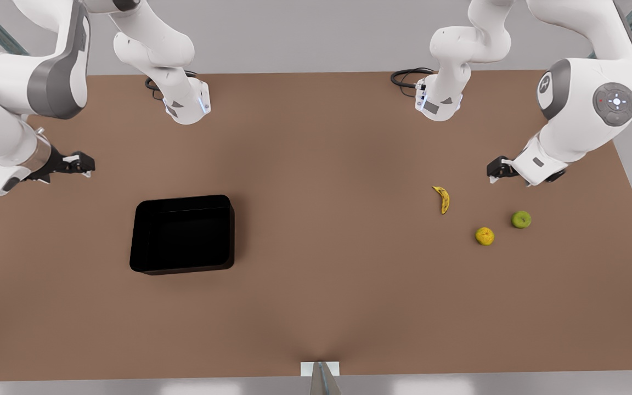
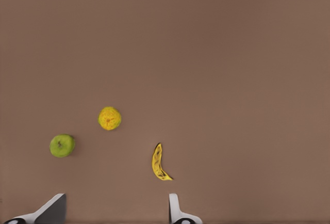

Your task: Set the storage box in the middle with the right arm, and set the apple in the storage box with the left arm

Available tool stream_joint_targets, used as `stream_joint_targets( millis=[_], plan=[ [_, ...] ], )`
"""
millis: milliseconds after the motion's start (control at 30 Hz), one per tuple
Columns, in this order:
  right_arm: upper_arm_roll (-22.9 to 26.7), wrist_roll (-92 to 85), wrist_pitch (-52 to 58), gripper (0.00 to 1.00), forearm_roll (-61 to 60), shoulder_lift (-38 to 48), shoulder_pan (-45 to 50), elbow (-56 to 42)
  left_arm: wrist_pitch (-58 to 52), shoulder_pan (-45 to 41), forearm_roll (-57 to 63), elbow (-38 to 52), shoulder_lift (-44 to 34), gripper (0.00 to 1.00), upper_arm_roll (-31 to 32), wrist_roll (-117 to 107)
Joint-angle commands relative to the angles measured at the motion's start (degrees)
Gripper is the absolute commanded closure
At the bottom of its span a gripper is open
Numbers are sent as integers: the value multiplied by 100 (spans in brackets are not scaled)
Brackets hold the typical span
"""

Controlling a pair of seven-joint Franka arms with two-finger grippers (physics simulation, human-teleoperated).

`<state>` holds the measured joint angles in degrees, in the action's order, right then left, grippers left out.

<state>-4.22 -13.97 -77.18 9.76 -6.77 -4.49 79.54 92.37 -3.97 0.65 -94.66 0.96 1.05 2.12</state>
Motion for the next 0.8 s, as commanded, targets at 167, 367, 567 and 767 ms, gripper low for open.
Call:
stream_joint_targets(
  millis=[167,367,567,767],
  plan=[
    [0,148,-394,0,-26,-798,-8,70,-334,352,208,325,123,0,-175,-228],
    [96,1090,-3128,0,-377,-1265,-43,2136,-1846,2760,-3922,2540,2259,0,-220,-6818],
    [351,1072,-3523,0,-712,-1793,-43,2337,-1793,3218,-8573,870,2971,0,-1301,-9001],
    [518,949,-3901,0,-703,-2047,-52,2505,-1960,3051,-8284,440,2699,0,-1063,-7261]
  ],
)
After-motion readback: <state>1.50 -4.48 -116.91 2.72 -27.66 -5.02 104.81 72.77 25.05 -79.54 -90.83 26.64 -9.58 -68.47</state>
